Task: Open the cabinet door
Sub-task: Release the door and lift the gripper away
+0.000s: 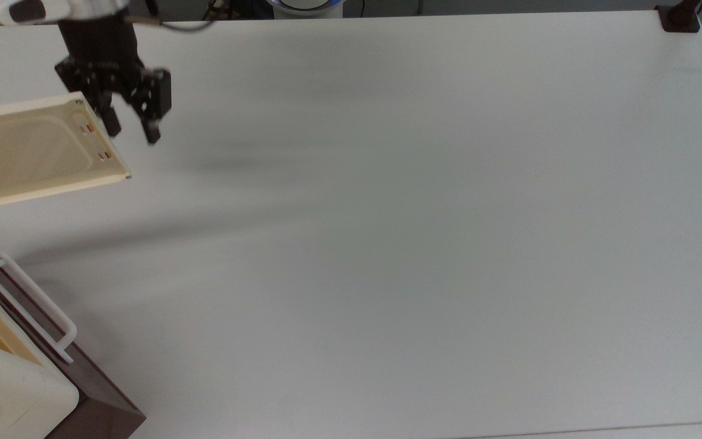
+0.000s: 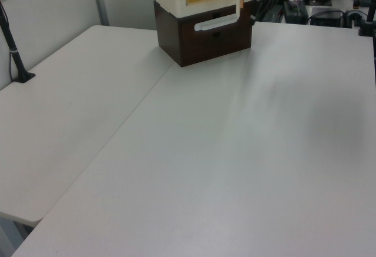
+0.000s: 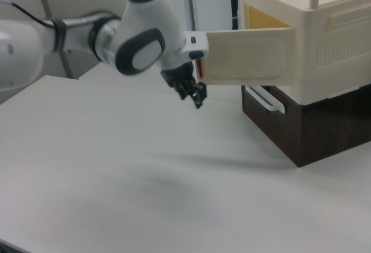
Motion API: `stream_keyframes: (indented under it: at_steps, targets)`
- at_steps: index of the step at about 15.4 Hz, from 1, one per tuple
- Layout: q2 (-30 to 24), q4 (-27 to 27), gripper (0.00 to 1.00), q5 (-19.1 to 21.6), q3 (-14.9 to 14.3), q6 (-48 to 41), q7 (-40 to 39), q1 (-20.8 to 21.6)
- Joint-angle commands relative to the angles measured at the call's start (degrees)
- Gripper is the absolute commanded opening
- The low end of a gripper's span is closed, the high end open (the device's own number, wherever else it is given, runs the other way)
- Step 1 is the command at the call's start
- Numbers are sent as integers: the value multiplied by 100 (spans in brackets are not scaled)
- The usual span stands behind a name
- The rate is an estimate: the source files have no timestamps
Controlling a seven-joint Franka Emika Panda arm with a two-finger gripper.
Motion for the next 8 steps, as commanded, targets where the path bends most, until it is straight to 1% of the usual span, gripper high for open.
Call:
stream_keyframes:
  at_steps: [1,2,5,6,7,8]
  targets:
    - [-494,271,63,244,64,-1848,-217,-133]
    - [-494,350,64,139,56,-2147,-67,-133]
    - [-485,693,64,-572,108,-2991,538,-46]
    - [-485,833,64,-687,117,-3229,732,50]
    - [-485,1000,64,-706,117,-3449,873,182]
    - [-476,1097,67,-732,108,-3634,1014,340]
